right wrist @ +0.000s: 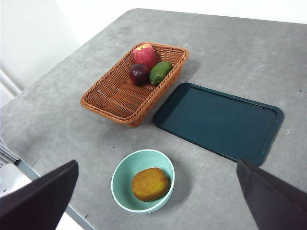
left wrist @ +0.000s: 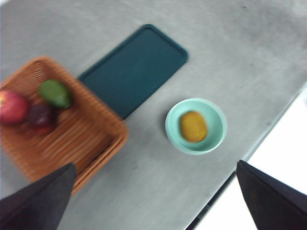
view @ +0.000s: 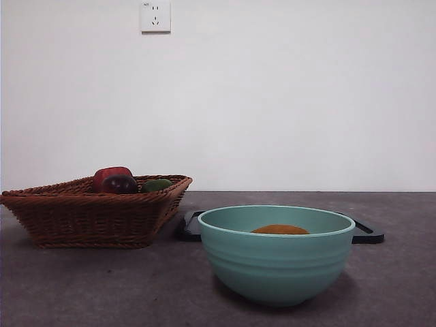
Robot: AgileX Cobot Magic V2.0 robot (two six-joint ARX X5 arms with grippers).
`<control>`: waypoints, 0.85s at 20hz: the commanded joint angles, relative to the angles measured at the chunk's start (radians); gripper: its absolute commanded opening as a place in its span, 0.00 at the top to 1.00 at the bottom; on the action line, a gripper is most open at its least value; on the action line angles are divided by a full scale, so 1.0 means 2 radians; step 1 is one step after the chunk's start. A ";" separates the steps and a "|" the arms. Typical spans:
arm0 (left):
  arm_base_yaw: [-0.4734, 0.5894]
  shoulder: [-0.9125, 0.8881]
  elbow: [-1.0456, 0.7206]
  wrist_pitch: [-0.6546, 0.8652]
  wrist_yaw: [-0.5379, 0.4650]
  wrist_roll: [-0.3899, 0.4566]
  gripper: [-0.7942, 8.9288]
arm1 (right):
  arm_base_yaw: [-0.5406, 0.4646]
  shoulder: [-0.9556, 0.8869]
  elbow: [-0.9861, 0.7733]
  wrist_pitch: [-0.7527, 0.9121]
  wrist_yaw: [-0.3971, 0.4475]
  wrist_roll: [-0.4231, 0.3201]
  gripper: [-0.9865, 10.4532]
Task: Pick up the wifruite, put it on the bowl, pick up the plate, put it on desk
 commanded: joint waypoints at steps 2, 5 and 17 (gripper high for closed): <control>-0.004 -0.087 -0.063 0.019 -0.009 0.002 0.24 | 0.001 0.002 0.009 0.005 0.001 0.005 0.41; -0.004 -0.173 -0.129 0.034 -0.009 0.002 0.24 | 0.001 0.002 0.009 0.005 0.004 0.005 0.41; -0.004 -0.322 -0.247 0.071 -0.009 0.002 0.24 | 0.001 0.002 0.009 0.002 0.019 0.043 0.41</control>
